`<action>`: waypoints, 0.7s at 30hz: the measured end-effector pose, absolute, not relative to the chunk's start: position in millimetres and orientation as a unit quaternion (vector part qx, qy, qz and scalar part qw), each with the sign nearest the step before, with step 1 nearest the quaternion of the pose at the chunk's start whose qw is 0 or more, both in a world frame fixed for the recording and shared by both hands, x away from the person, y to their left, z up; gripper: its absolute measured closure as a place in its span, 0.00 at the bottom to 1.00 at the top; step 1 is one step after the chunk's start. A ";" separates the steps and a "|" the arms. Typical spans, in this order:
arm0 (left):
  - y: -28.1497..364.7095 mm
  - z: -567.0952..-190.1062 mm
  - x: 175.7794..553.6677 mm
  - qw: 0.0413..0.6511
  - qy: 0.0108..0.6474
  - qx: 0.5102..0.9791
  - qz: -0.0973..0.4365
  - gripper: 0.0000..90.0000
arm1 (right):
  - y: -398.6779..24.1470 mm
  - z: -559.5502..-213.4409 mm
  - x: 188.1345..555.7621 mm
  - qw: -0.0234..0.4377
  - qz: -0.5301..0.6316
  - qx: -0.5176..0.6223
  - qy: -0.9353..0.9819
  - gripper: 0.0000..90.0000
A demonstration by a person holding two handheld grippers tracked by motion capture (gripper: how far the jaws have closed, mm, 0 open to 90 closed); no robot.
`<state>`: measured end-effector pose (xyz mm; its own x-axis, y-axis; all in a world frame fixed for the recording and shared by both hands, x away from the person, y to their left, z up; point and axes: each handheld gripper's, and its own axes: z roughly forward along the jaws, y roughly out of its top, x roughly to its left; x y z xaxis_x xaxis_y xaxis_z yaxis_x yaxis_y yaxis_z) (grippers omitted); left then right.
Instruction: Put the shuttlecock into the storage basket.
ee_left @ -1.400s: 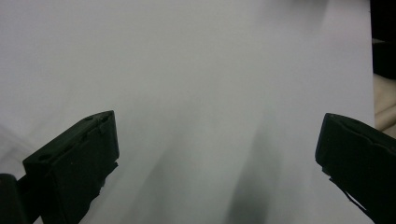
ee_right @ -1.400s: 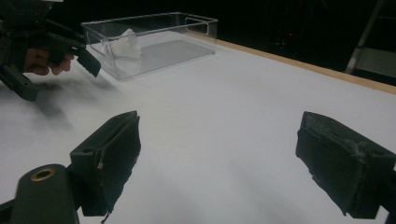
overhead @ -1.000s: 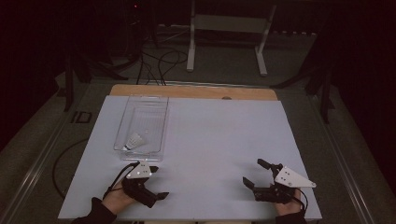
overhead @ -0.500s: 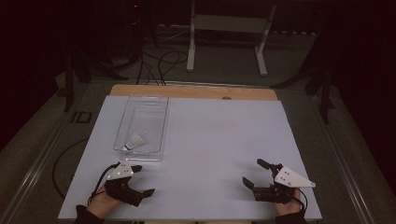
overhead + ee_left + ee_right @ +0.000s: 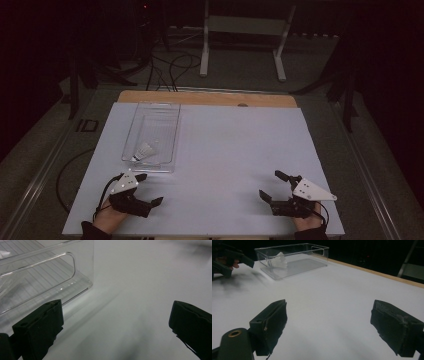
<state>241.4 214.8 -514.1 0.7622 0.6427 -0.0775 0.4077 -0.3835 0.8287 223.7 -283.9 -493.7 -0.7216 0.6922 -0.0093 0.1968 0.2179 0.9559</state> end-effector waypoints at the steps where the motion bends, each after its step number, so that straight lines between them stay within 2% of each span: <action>1: 213.6 -514.0 240.7 0.449 0.318 0.823 0.140 0.00 | -283.8 -493.7 223.6 0.224 0.550 0.298 0.748 0.15; 21: 211.5 -515.9 240.8 0.441 0.329 0.821 0.154 0.00 | -283.9 -494.4 223.8 0.225 0.545 0.302 0.749 0.15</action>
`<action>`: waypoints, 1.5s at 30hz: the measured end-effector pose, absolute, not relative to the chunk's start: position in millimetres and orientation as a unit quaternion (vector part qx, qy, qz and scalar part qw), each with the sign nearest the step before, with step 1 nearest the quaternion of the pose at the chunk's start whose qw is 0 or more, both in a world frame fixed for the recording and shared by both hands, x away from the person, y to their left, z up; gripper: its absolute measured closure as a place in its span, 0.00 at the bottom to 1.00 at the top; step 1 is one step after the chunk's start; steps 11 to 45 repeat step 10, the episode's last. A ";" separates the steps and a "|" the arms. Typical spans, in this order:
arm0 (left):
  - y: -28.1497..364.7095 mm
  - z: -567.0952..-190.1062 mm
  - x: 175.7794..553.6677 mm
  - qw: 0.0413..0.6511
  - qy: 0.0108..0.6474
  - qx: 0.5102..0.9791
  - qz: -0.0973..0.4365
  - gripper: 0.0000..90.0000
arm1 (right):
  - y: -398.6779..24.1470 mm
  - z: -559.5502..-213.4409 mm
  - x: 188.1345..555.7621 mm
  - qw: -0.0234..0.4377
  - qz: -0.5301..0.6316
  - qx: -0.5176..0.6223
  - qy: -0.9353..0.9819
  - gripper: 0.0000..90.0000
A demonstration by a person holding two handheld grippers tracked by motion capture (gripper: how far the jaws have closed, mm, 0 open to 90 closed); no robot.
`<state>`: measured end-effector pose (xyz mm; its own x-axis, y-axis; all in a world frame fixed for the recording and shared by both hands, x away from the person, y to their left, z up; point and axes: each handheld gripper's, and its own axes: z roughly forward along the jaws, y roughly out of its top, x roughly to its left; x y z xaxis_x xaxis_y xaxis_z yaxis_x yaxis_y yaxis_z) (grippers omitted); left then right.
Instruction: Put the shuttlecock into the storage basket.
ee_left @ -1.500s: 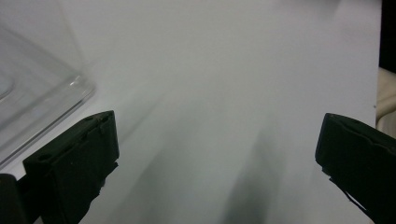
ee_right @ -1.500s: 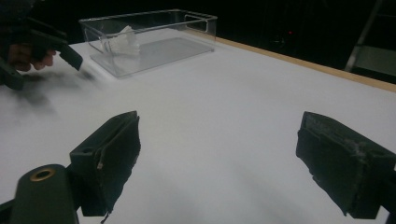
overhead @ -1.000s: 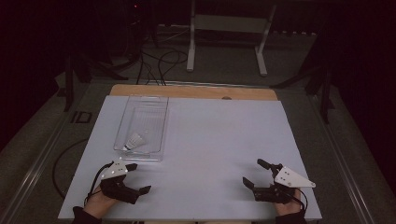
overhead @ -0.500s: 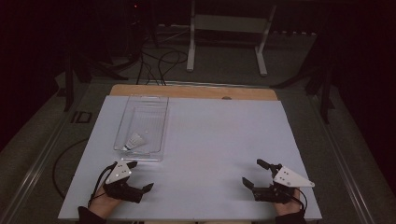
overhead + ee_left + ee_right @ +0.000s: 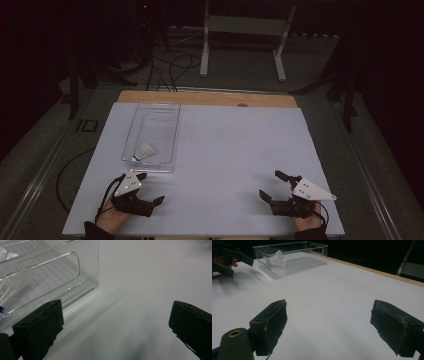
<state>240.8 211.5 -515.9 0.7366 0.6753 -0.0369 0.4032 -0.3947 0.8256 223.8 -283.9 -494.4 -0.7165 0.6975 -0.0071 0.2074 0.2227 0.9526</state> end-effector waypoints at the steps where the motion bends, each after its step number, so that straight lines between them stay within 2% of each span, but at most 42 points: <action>1: 211.6 -516.0 240.9 0.441 0.329 0.821 0.154 0.00 | -283.8 -494.4 223.8 0.225 0.545 0.302 0.749 0.15; 45: 211.3 -515.5 241.1 0.441 0.330 0.820 0.157 0.00 | -284.2 -494.8 224.1 0.226 0.544 0.302 0.750 0.15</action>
